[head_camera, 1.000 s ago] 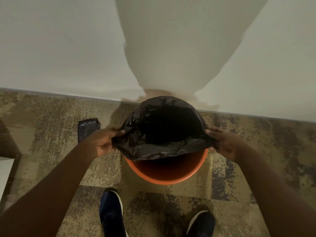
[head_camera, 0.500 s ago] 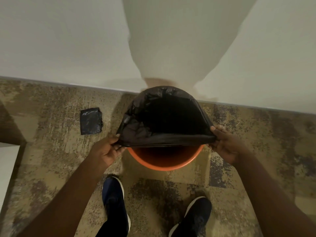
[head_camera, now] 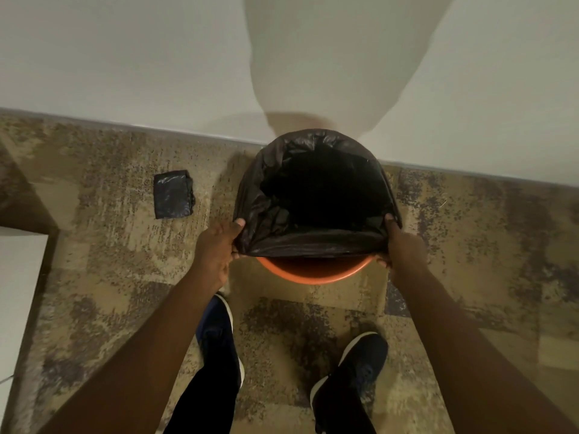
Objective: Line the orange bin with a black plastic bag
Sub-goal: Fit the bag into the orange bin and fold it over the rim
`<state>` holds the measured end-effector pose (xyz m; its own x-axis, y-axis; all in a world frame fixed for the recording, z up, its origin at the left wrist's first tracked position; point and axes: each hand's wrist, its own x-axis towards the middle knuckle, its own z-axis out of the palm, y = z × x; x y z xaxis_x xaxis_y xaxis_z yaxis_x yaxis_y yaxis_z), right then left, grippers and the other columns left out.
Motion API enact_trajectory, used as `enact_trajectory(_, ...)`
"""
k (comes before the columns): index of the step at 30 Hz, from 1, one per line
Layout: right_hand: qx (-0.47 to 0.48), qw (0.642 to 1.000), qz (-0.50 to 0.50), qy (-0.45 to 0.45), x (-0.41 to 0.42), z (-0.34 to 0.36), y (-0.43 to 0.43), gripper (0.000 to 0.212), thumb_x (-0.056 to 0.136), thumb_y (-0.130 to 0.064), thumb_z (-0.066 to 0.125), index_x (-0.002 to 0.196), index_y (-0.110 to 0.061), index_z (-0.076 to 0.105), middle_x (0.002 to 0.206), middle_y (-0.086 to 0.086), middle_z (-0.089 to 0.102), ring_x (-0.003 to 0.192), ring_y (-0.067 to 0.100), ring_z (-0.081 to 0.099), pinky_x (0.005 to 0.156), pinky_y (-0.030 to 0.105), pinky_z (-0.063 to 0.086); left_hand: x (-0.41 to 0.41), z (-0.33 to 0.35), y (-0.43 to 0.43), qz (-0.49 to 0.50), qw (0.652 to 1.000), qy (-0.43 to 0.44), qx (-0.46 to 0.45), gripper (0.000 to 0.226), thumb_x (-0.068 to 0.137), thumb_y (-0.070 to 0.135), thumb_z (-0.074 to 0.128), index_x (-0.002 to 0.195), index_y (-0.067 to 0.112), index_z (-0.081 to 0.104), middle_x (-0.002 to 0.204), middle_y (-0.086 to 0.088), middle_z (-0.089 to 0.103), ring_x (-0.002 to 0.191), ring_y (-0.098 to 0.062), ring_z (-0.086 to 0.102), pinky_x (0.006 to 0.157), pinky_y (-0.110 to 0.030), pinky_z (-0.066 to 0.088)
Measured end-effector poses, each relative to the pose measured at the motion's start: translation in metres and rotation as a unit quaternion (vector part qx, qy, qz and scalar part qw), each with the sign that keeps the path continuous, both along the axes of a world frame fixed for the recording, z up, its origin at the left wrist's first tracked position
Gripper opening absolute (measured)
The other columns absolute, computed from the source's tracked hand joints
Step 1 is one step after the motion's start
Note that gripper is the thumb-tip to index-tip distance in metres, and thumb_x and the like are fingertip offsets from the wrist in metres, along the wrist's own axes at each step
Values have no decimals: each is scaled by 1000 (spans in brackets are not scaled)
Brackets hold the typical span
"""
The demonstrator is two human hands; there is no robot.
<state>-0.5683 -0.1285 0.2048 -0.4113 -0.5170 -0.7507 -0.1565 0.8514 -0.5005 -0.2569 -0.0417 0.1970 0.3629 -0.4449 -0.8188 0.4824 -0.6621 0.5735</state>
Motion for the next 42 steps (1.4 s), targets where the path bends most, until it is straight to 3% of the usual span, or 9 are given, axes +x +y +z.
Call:
enact_trajectory(5, -1, 985, -85, -151, 3, -2, 10, 41, 87, -44, 77, 105, -9, 64, 106, 13, 75, 95, 29, 76, 81, 40, 63, -4, -1, 8, 26, 999, 46, 1, 30, 96, 40, 65, 105, 12, 70, 95, -7, 77, 89, -24, 74, 71, -35, 56)
enact_trajectory(9, -27, 956, -107, -271, -10, -1, 22, 38, 92, -22, 74, 121, -3, 60, 113, 13, 75, 101, 27, 76, 83, 39, 62, -5, -3, 21, 40, 993, 114, -15, 34, 95, 27, 68, 120, 5, 62, 115, -15, 72, 103, -29, 72, 78, -37, 61)
enact_trajectory(12, -39, 935, -109, -334, -20, -1, 32, 25, 92, -15, 70, 114, -10, 60, 108, 9, 76, 104, 25, 76, 95, 46, 58, -7, -5, 30, 41, 987, 148, -48, 8, 97, 11, 64, 91, 14, 67, 102, -9, 77, 95, -25, 74, 78, -39, 63)
enact_trajectory(15, -28, 919, -120, -375, -17, -1, 39, 30, 86, -15, 71, 114, -11, 60, 106, 8, 76, 98, 21, 76, 96, 50, 55, -11, -8, 36, 59, 979, 181, -72, 39, 98, 8, 60, 65, 27, 68, 95, -4, 77, 88, -23, 74, 90, -49, 56)
enact_trajectory(20, -22, 913, -147, -379, -1, -4, 44, 23, 84, -16, 69, 106, -12, 64, 96, 7, 75, 84, 19, 75, 76, 40, 60, -21, -11, 36, 95, 977, 174, -75, 31, 96, 14, 60, 70, 26, 71, 75, 0, 72, 70, -16, 71, 77, -38, 51)
enact_trajectory(25, -39, 911, -143, -385, -3, -10, 48, 14, 95, -13, 62, 109, -12, 63, 100, 9, 74, 85, 19, 75, 80, 40, 59, -25, -20, 38, 143, 968, 186, -91, 24, 98, 17, 57, 79, 15, 71, 87, -10, 70, 83, -27, 68, 59, -30, 52)
enact_trajectory(30, -54, 905, -151, -395, -2, -11, 55, 32, 85, -17, 70, 116, -12, 61, 108, 9, 70, 90, 19, 74, 76, 39, 63, -32, -24, 44, 167, 952, 218, -137, 28, 99, 25, 52, 115, 11, 71, 113, -12, 74, 103, -31, 71, 86, -44, 57)
enact_trajectory(33, -60, 904, -156, -393, -4, -13, 59, 47, 83, -18, 72, 125, -13, 53, 112, 9, 69, 93, 19, 74, 78, 40, 63, -35, -30, 44, 181, 948, 222, -141, 35, 89, 33, 53, 106, 10, 73, 108, -12, 72, 100, -33, 68, 85, -44, 57)
enact_trajectory(42, -46, 901, -206, -379, 6, -21, 63, 14, 95, -14, 63, 108, -14, 59, 111, 9, 70, 103, 25, 69, 101, 51, 52, -58, -47, 27, 230, 937, 222, -141, 66, 94, 59, 46, 142, 15, 61, 142, -16, 62, 131, -39, 59, 112, -60, 42)
